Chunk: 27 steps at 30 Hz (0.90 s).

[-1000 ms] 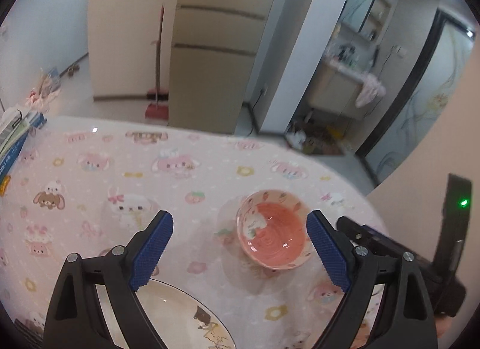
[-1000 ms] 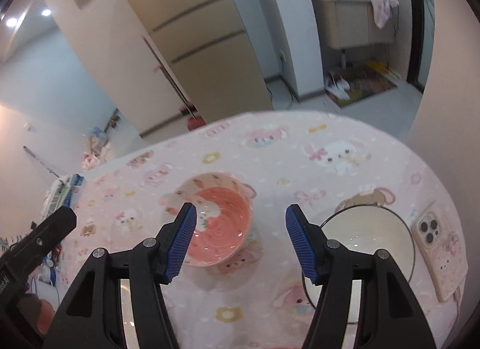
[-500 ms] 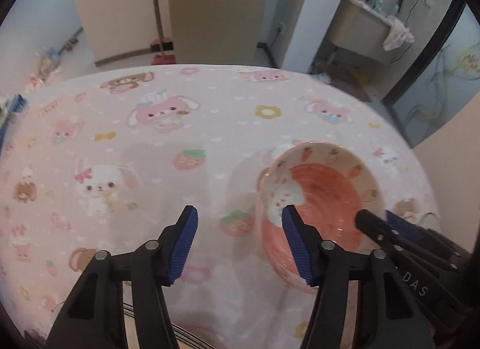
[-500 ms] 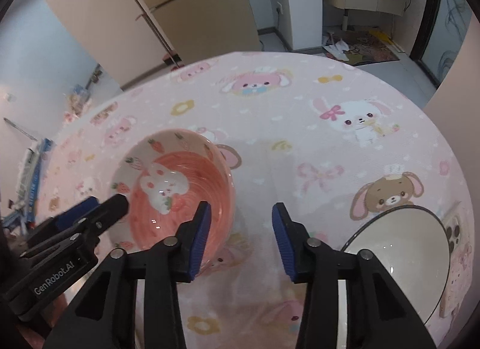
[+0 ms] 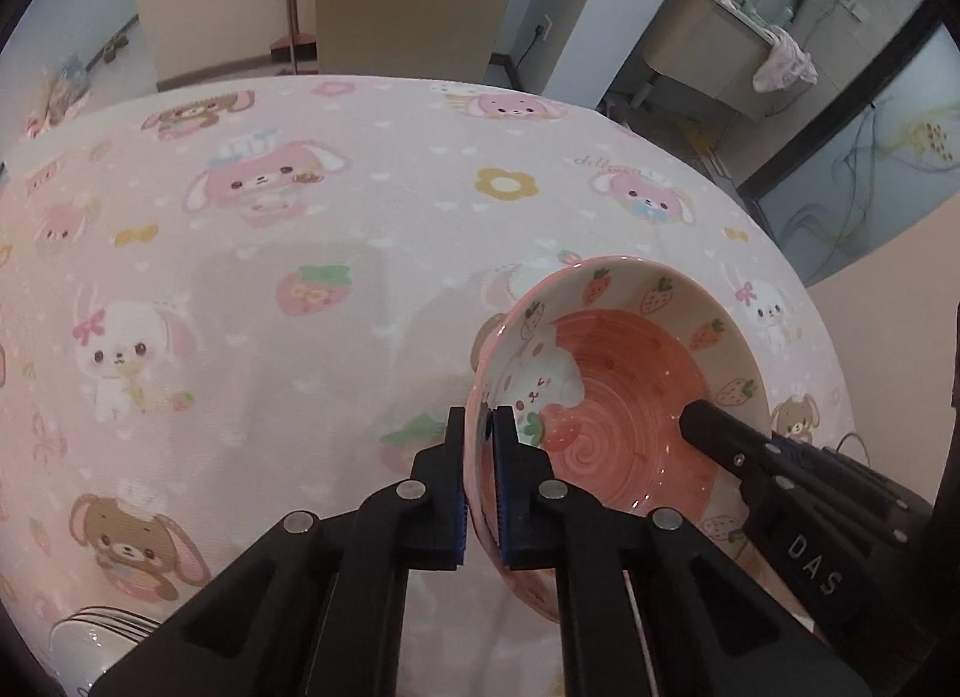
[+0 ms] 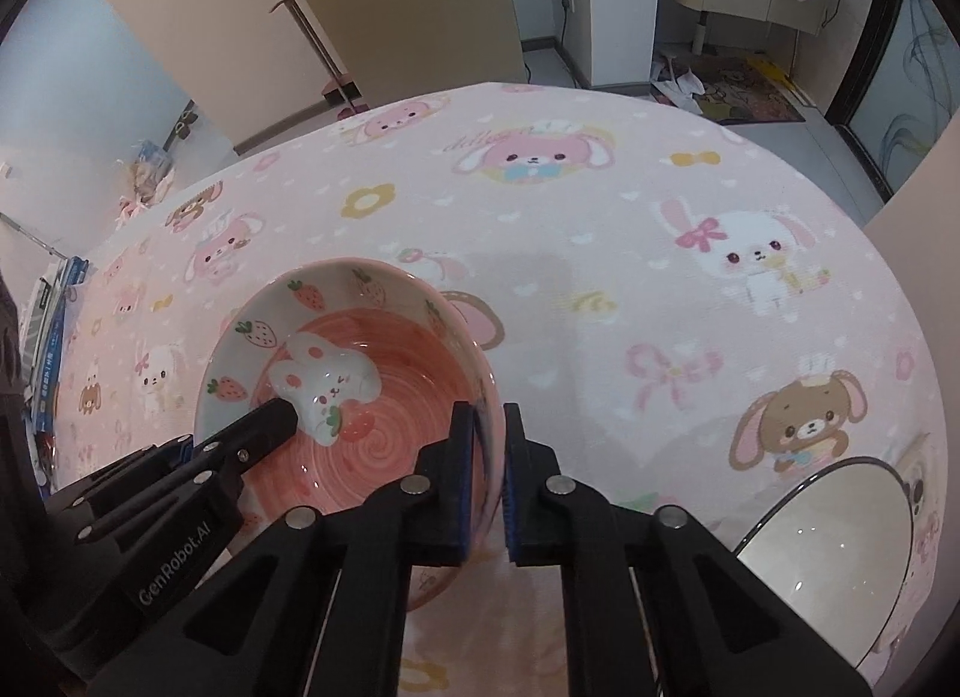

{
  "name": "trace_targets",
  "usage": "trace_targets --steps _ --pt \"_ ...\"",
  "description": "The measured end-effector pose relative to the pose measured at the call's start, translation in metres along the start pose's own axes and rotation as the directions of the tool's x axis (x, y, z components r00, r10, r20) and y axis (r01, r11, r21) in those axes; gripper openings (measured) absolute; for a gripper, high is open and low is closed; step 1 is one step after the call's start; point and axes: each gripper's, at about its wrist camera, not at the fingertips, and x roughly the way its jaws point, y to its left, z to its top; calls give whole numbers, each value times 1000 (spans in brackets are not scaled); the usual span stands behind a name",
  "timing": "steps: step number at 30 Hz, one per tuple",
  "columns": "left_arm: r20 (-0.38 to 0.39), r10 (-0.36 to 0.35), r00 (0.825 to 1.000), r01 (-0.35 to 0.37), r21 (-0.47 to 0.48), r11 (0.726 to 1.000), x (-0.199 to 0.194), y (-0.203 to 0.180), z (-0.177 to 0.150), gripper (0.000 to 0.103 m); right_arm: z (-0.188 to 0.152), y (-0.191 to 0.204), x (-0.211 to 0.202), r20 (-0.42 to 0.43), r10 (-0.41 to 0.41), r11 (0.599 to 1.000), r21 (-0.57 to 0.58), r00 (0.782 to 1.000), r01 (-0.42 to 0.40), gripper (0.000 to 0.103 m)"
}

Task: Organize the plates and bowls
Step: 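Close both grippers on the rim of the pink strawberry bowl, then lift the pink bowl with both grippers and carry it toward the black-rimmed white bowl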

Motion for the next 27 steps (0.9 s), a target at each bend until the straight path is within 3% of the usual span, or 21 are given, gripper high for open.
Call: trace_targets --steps 7,15,19,27 --pt "29 -45 999 46 -27 999 -24 6 -2 8 -4 12 -27 17 46 999 18 999 -46 7" --pt "150 -7 989 0 43 999 -88 -9 -14 8 -12 22 -75 101 75 997 -23 992 -73 7" --pt "222 26 975 -42 68 997 -122 -14 -27 8 -24 28 -99 142 80 996 -50 987 -74 7" --pt "284 -44 958 13 112 994 -177 -24 -62 8 -57 28 -154 207 152 986 -106 966 -133 9"
